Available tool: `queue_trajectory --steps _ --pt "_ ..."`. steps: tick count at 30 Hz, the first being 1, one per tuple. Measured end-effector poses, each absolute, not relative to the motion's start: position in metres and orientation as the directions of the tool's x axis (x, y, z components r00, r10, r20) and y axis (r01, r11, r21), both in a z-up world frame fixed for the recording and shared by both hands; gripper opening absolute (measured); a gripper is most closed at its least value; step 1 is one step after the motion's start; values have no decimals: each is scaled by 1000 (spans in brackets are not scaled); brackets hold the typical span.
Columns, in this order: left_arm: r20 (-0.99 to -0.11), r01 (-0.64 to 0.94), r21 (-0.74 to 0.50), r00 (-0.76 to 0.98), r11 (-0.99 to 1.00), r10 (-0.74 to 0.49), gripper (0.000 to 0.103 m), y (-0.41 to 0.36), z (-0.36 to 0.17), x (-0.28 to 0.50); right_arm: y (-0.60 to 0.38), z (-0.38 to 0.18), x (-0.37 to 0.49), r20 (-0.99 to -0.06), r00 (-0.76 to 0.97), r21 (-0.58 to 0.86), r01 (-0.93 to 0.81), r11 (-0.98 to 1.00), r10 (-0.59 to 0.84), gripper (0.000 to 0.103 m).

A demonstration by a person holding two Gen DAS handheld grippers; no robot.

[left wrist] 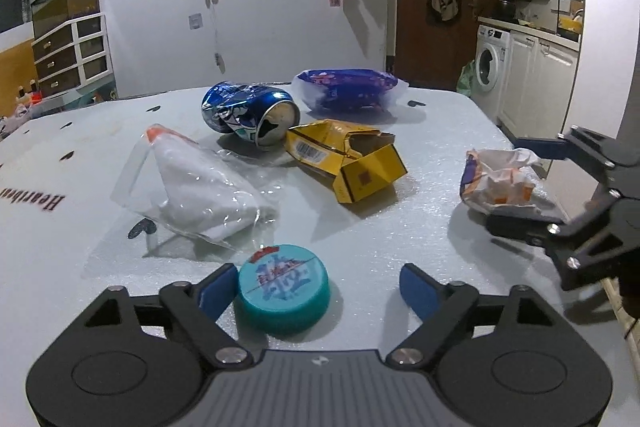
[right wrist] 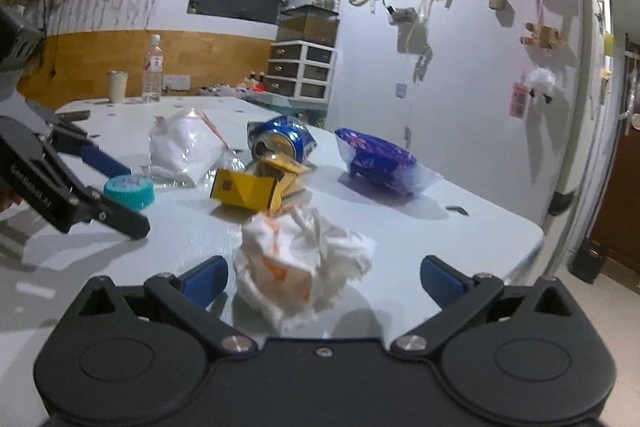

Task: Collect trash
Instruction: 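Grasp the teal bottle cap with left tool while right tool grasps crumpled white tissue, then carry the teal cap and white tissue with both tools over the bin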

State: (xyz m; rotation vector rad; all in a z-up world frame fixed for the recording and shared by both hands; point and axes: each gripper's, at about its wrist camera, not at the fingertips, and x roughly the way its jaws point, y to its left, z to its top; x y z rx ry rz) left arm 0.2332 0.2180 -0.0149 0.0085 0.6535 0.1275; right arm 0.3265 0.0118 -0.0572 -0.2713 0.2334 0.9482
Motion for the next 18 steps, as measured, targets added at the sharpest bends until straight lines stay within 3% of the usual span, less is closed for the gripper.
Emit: queue_trajectory --steps 4,6,7,13,15,18 --pt "-608 -107 7 789 994 89 80 222 -15 232 23 -54 332 -312 498 -81 -862 500 809 102" --pt "-605 -119 3 790 993 97 75 223 -15 231 29 -54 332 -334 461 -62 -881 469 822 88" --pt "-604 -124 1 791 992 99 74 223 -15 230 33 -55 332 -351 453 -65 -885 461 819 76" --pt "-598 -144 0 793 990 115 64 225 -14 225 23 -56 332 -368 430 9 -885 466 825 63" --pt "-594 -156 -3 795 988 124 56 225 -14 223 17 -56 331 -369 453 13 -871 491 812 60" --pt "-589 -173 -13 797 985 132 49 226 -13 220 10 -54 330 -371 474 40 -851 523 799 47"
